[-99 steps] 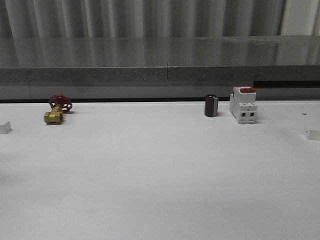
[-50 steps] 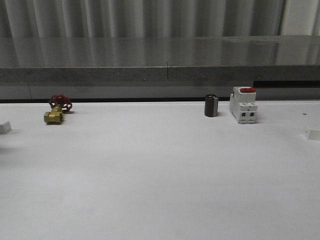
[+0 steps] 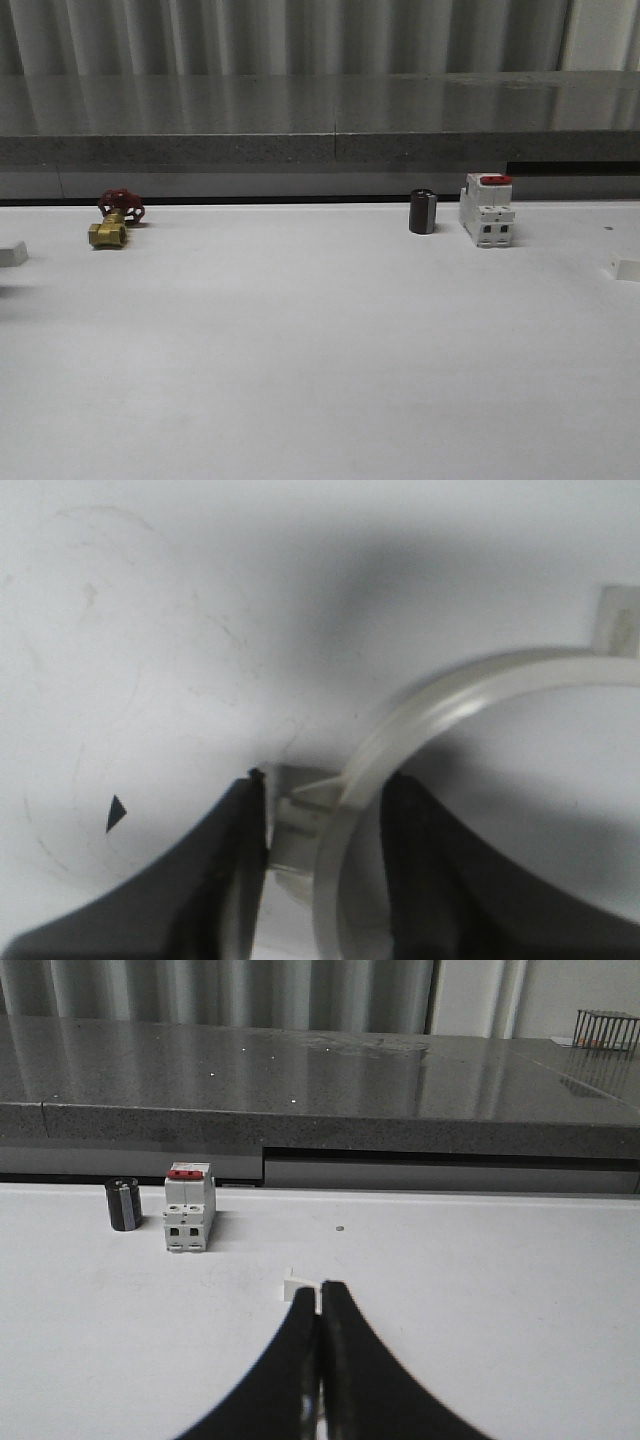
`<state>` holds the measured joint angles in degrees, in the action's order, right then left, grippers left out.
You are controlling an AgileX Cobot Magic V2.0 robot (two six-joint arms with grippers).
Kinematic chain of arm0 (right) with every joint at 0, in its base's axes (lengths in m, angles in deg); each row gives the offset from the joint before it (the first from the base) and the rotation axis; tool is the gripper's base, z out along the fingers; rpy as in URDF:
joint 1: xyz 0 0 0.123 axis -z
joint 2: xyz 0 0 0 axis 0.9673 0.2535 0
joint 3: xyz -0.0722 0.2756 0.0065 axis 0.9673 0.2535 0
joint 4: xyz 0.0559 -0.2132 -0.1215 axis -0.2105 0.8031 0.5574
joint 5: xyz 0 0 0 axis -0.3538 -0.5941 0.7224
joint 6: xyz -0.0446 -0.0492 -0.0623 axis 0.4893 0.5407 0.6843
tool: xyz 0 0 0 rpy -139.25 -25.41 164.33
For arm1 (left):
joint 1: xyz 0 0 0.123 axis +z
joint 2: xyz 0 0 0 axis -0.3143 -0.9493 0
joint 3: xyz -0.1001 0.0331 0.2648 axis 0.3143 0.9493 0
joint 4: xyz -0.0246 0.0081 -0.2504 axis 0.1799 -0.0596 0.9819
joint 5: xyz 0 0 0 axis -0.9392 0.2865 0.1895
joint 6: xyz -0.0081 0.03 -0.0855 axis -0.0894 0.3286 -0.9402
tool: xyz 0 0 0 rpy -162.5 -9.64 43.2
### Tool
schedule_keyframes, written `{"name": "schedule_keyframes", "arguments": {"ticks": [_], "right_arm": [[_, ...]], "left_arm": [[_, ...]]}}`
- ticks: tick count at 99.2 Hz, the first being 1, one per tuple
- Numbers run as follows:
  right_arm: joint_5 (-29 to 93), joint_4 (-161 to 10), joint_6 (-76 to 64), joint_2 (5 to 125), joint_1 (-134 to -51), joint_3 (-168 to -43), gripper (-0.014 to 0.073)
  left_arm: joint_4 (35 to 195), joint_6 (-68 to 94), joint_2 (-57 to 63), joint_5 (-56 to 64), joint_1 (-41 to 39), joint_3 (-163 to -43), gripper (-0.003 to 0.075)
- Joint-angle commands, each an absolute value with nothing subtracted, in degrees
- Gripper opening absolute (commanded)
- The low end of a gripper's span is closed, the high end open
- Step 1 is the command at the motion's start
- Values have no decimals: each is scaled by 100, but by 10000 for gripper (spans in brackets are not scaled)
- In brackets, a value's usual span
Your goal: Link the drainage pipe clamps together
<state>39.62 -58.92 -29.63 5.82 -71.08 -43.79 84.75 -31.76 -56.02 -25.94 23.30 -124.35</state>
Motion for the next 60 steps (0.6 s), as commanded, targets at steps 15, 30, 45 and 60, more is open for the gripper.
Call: {"name": "schedule_keyframes", "arguments": {"ticks": [15, 30, 45, 60], "right_arm": [[4414, -5838, -2924, 513, -7104, -4467, -67], [4414, -5838, -2924, 513, -7104, -4467, -67], [4414, -5838, -2924, 513, -7104, -4467, -67], [4414, -5838, -2924, 513, -7104, -4467, -67]], "left_arm": [[8470, -3192, -5237, -2538, 2340, -12607, 6], [8355, -3192, -4783, -2621, 2160, -12503, 6], [8344, -3235, -4094, -2669, 1773, -12161, 6], [8355, -3254, -3559, -2840, 1159, -12026, 6]]}}
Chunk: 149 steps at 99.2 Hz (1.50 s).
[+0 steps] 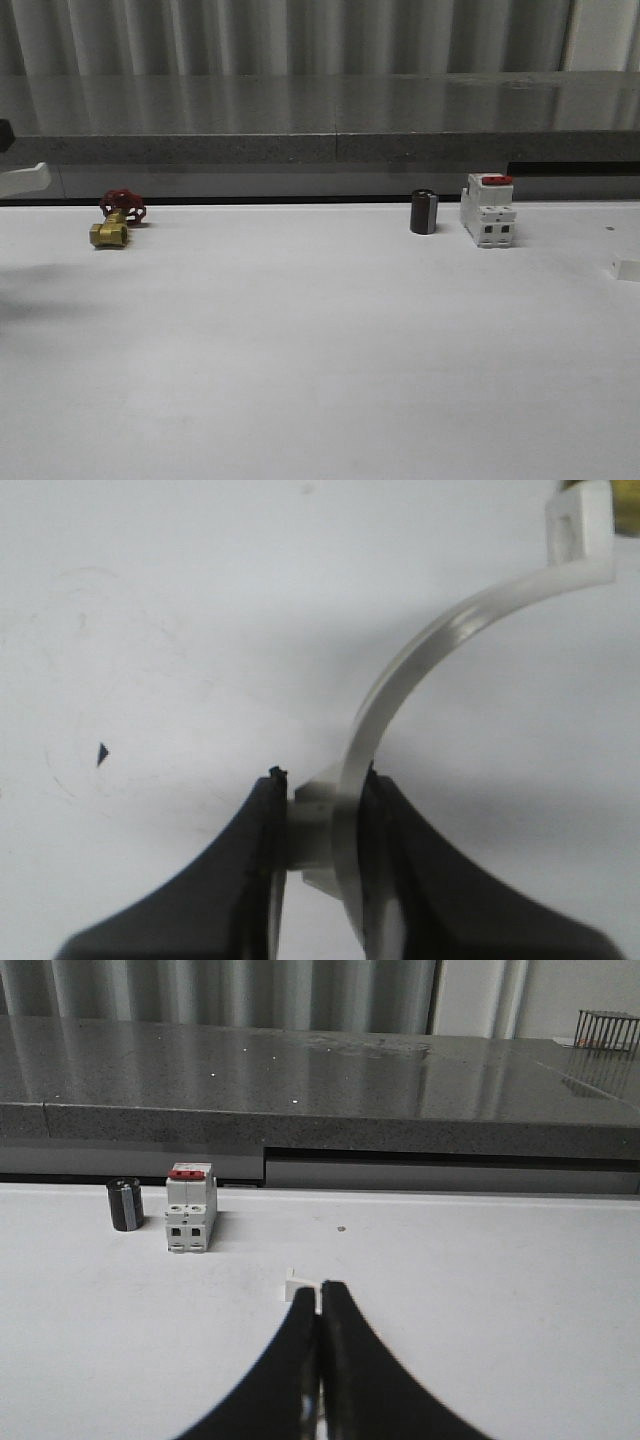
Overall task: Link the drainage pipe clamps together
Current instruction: 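Grasp the white clamp half with the left gripper and set it mid-table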
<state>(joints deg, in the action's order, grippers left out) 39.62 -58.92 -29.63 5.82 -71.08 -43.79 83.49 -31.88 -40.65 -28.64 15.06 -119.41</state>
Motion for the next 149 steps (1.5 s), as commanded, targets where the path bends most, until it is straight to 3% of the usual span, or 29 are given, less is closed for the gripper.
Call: {"name": "schedule_keyframes", "arguments": {"ticks": [1, 21, 63, 73, 111, 123, 140, 149], "right_arm": [[4414, -5838, -2924, 513, -7104, -4467, -67], [4414, -5838, -2924, 513, -7104, -4467, -67], [4414, -5838, -2924, 513, -7104, -4467, -67], [4414, -5838, -2924, 513, -7104, -4467, -67], [4414, -5838, -2924, 513, -7104, -4467, -67], [4414, -5838, -2924, 513, -7104, -4467, -67], [4414, -5838, -2924, 513, -7104, -4467, -67], [4414, -5838, -2924, 513, -7104, -4467, -67]], "left_arm": [[8355, -3254, -3543, -2846, 1123, -12026, 6], [8685, -3305, -3575, -2932, 36, -12061, 6], [8213, -5693, -4798, -2904, -1525, -12996, 6], [7810, -6734, -5071, -2917, -1687, -13140, 6], [8174, -7347, -5458, -3060, -1849, -13314, 22], [8227, -7257, -5483, -3170, -1849, -13314, 122], [8238, -7036, -5483, -3170, -1849, -13352, 462], [8227, -6843, -5404, -3144, -1837, -13352, 507]]}}
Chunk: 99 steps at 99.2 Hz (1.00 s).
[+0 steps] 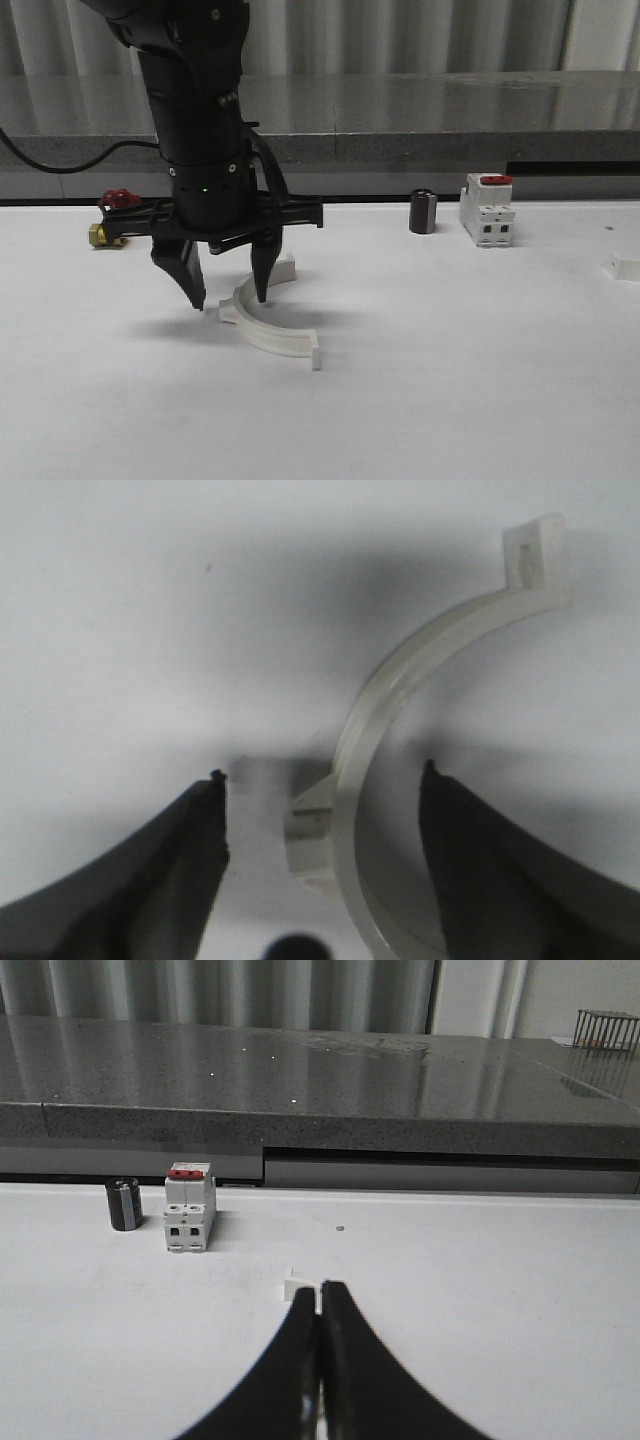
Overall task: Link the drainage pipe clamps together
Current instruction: 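Grasp the white clamp half with the left gripper and set it mid-table, then release the clamp half and raise the left gripper away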
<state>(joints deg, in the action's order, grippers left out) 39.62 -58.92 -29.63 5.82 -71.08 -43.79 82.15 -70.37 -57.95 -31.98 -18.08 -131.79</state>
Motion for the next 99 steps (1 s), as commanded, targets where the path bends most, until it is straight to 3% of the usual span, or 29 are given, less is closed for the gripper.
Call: {"name": "schedule_keyframes", "arguments": {"ticks": [1, 14, 28, 59, 99], "right_arm": [[4414, -5838, -2924, 513, -7104, -4467, -67], [4414, -5838, -2924, 513, -7104, -4467, -67], [4414, -5838, -2924, 513, -7104, -4467, -67], [4414, -5838, -2924, 513, -7104, -4467, -67], [4414, -5838, -2924, 513, -7104, -4467, -67]], "left_arm": [[8217, -6817, -5377, -3143, -1836, -13352, 504], [8206, -6116, -5091, -3135, -1822, -13352, 459], [8296, -5174, -4633, -3160, -1684, -13352, 356], [9405, -2315, -3465, -2707, -881, -13058, -21], [9743, -1656, -1357, -1561, 402, -10853, -20]]}}
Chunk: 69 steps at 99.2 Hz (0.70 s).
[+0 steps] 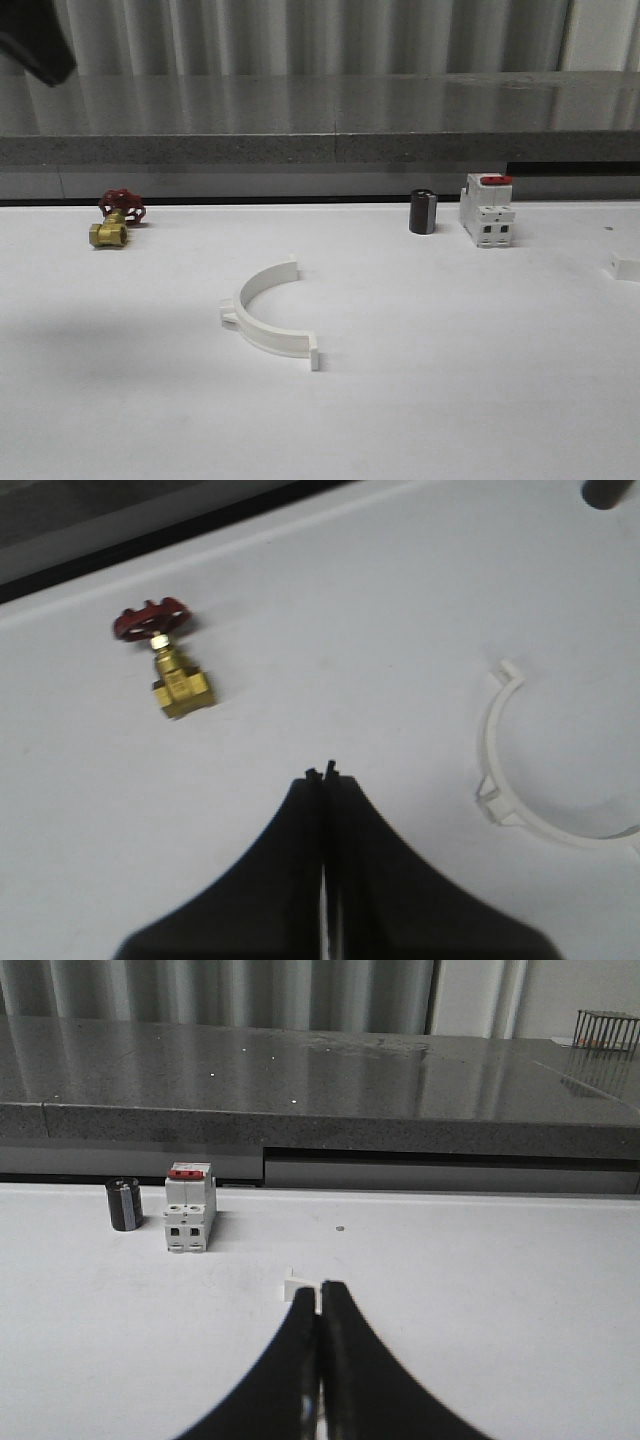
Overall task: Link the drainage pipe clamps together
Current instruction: 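Release the clamp half and raise the left gripper away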
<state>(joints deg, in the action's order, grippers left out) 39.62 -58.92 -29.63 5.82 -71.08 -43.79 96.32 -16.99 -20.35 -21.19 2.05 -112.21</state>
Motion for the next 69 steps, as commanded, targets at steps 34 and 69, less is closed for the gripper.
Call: {"name": "schedule_keyframes", "arguments": {"ticks": [34, 69], "right_arm": [[4414, -5838, -2924, 513, -7104, -4467, -67], [4414, -5838, -2924, 513, -7104, -4467, -67]], "left_arm": [[9812, -1656, 772, -1540, 1210, -9136, -20], [10226, -1656, 3338, -1633, 1565, -7676, -20]]}}
